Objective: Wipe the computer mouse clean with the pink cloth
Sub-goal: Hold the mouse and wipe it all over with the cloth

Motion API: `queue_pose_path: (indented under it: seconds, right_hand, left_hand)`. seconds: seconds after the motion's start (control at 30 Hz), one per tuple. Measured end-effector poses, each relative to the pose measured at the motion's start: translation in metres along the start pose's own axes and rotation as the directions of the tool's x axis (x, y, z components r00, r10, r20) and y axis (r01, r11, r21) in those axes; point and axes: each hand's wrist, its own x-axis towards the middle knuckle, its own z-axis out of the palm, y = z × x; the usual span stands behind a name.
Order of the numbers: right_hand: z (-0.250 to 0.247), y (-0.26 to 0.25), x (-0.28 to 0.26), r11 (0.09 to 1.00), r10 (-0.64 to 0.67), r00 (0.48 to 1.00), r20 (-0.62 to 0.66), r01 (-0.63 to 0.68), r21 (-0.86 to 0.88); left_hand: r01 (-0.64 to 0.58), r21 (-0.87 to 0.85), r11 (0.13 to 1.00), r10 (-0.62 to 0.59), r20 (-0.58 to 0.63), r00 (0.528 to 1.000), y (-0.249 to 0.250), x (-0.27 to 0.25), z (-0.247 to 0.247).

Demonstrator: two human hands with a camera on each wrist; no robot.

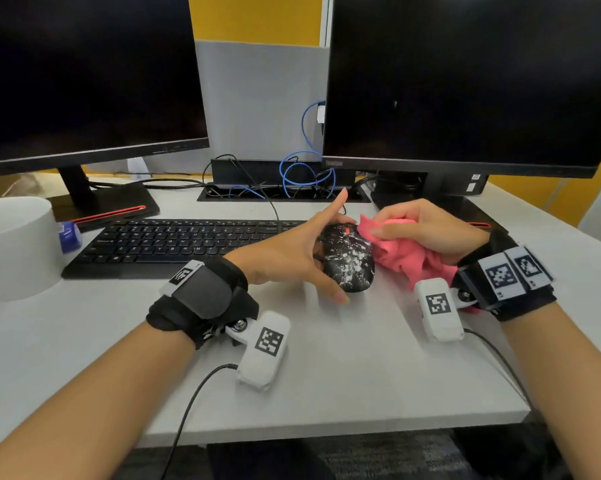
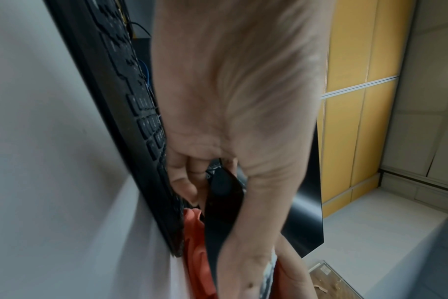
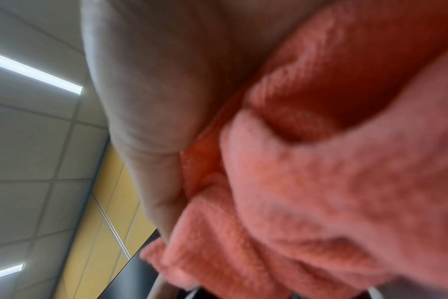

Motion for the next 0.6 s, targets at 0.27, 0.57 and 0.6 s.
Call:
queue_pose_path:
  seconds: [0.27, 0.57, 0.6]
  right_hand:
    - [0.002, -0.001, -0.001, 1.000, -0.028, 0.996, 0.084, 0.028, 0.005]
    - [-0.003, 0.003, 0.002, 0.997, -0.056, 0.998, 0.020, 0.055, 0.049]
    - [0.000, 0.002, 0.001, 0.999, -0.029, 0.997, 0.076, 0.027, 0.018]
  left_hand:
    - [-0.002, 0.006, 1.000, 0.002, 0.015, 1.000, -0.002, 0.000, 0.000]
    - [0.028, -0.020, 0.999, -0.026, 0.084, 0.996, 0.000, -0.002, 0.000]
    - [0.028, -0.025, 0.999, -0.026, 0.089, 0.996, 0.000, -0.002, 0.001]
